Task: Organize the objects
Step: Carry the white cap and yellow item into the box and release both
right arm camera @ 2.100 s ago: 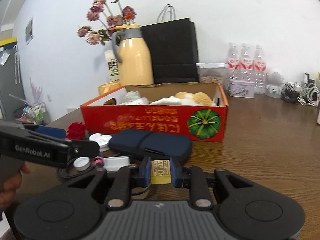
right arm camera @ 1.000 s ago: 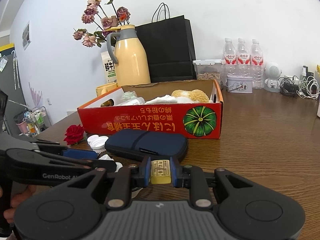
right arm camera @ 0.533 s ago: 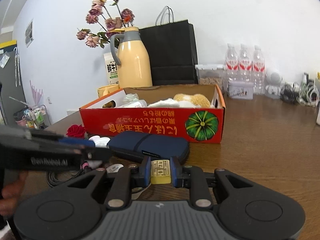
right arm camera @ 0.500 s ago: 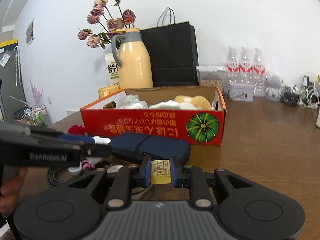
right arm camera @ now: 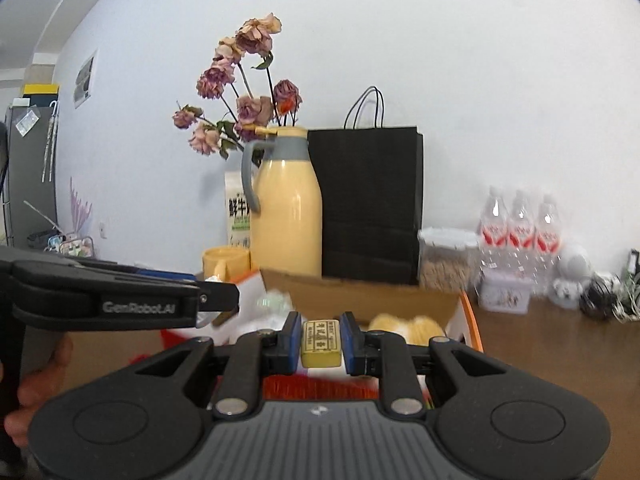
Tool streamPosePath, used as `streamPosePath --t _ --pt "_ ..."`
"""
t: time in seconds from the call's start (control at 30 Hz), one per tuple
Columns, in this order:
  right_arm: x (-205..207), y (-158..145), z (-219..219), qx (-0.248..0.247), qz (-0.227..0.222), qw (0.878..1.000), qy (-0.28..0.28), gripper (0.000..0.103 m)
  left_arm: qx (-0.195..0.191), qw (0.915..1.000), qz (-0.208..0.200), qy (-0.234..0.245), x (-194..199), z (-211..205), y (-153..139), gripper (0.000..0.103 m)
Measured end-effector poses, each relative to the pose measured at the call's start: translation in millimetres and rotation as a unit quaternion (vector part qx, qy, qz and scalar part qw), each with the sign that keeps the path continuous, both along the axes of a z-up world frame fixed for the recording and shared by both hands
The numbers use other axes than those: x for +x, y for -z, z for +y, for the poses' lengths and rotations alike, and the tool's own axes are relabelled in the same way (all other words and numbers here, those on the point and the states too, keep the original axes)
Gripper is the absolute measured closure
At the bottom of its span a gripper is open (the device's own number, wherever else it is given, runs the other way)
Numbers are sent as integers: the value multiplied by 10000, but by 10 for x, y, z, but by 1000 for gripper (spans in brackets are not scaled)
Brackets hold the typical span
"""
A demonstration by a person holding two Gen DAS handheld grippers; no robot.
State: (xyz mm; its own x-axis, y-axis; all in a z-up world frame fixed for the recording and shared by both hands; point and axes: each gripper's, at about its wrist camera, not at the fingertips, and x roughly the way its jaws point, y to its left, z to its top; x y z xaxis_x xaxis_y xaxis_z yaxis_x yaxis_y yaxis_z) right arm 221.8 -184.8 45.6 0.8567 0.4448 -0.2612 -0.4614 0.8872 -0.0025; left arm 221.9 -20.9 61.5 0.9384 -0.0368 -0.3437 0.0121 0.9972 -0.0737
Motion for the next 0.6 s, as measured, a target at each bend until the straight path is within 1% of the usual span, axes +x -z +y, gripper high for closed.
streamPosePath --t 0.17,0.3,0.47,0.6 --pt "423 -59 205 26 29 9999 115 84 -97 9990 -76 -439 347 123 -22 62" --pt "732 54 307 70 189 9996 187 84 -144 9977 6 -658 592 208 125 62" --pt "963 288 352 8 432 9987 282 84 -109 9971 259 -713 772 272 310 62" --pt "1022 369 338 -17 557 9979 324 83 -32 9971 302 -692 772 265 378 61"
